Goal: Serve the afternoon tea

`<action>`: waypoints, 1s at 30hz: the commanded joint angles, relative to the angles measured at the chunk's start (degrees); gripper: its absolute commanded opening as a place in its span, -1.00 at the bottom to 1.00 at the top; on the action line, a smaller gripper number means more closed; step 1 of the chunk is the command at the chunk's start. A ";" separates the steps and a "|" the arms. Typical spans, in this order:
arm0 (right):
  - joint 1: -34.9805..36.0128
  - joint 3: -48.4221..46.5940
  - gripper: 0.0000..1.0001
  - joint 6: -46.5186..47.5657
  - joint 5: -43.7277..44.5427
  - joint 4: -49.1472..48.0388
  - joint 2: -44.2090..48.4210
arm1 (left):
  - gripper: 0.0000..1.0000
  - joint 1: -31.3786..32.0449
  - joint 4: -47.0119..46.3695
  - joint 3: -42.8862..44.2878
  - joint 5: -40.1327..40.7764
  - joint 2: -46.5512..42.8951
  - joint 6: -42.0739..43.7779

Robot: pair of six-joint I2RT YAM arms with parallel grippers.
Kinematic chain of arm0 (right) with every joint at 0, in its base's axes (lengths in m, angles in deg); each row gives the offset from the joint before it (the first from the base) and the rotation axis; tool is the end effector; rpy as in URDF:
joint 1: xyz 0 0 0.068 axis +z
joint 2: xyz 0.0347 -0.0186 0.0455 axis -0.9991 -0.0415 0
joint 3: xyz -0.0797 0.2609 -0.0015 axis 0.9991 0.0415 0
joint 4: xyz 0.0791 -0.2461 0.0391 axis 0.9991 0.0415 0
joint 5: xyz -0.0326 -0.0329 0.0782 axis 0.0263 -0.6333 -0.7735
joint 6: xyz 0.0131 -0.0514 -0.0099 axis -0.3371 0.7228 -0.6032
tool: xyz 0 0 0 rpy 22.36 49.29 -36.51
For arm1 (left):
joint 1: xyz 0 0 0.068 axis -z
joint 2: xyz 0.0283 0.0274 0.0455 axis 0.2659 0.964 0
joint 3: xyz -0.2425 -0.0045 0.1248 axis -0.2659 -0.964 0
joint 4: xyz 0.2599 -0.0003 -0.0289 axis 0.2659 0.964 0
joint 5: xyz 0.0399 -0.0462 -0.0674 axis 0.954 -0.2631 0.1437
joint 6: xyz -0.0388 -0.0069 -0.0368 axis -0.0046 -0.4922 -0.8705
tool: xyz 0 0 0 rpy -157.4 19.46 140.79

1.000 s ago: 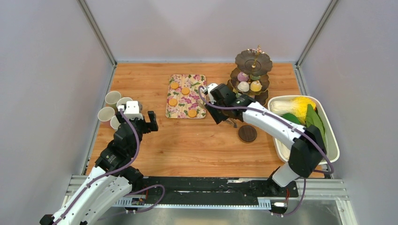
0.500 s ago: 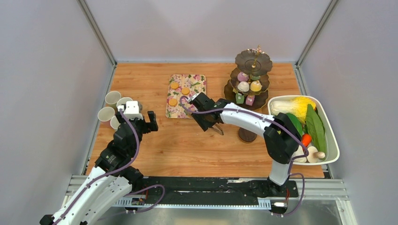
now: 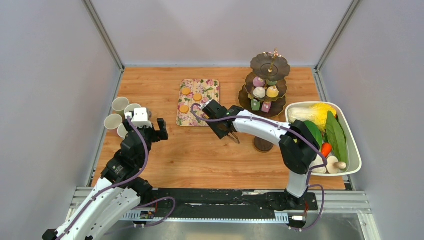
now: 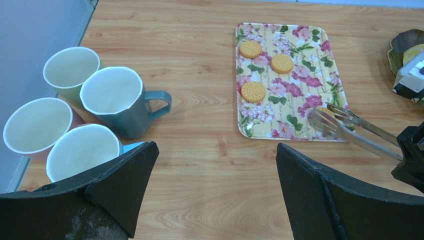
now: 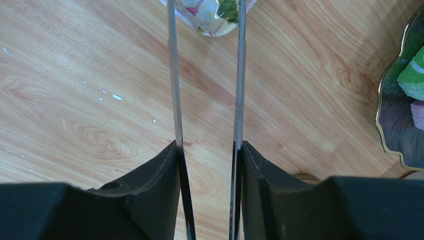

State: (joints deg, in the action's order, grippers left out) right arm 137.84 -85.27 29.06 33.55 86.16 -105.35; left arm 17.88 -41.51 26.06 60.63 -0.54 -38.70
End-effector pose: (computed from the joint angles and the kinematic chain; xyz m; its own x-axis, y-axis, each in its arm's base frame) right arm 0.2495 0.2846 0.2201 -0.6250 -0.6672 -0.4053 -0.6384 0.7356 -0.2265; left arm 0.1145 -0.0525 0.2980 -0.1989 -0.0984 -0.9751 -0.0140 0.9951 -0.0976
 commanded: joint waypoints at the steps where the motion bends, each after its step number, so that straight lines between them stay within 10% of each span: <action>1: -0.05 -2.54 -0.16 -0.70 2.29 0.99 -0.14 | 1.00 0.09 -1.36 -0.03 0.66 -0.44 1.04; 30: -9.73 -23.31 -0.14 2.62 13.91 10.65 16.42 | 1.00 0.06 -1.27 -0.01 0.60 -1.47 0.87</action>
State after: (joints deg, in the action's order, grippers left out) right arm 131.02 -105.55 30.87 44.28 95.65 -92.13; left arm 17.88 -41.51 26.06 60.70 -1.61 -38.70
